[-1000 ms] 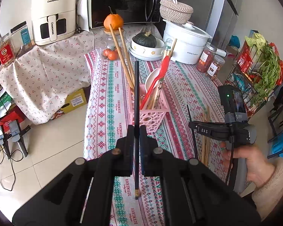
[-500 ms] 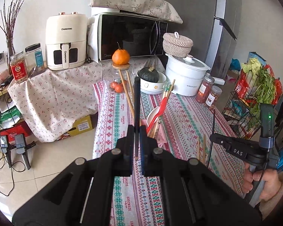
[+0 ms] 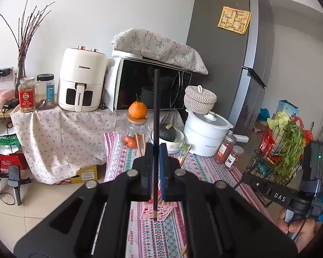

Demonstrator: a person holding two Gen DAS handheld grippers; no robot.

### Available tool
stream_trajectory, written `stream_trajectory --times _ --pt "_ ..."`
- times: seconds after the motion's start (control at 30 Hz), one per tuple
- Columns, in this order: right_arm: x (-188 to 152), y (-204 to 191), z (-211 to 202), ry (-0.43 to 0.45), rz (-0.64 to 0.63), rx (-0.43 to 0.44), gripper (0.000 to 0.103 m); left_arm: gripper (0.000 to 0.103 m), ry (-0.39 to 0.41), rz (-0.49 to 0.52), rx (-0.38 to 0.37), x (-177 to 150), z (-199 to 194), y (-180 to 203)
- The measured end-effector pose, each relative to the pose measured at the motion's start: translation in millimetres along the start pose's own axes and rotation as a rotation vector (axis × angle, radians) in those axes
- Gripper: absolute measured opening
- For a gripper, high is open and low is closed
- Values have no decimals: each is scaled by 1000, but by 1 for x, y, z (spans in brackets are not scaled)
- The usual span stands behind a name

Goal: Organize utensils
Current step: 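Lower both black chopsticks into the pink caddy and open both grippers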

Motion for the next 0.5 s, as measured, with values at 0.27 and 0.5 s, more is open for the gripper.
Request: stream_trajectory --times 0.27,0.5 --pt "32 -16 -15 76 6 51 6 6 42 5 23 10 20 5" --pt "38 -15 -12 85 10 52 6 6 -11 52 84 0 61 2"
Point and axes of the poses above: each gripper's, at about its wrist camera, not at the fingertips, and z roughly the way its jaws point, y to its right, x to its top, the point moved 10 cm from there along z, roughly the way its jaws point, and after that the axes turned 11 degrees about -y, right-handed, at the moved point
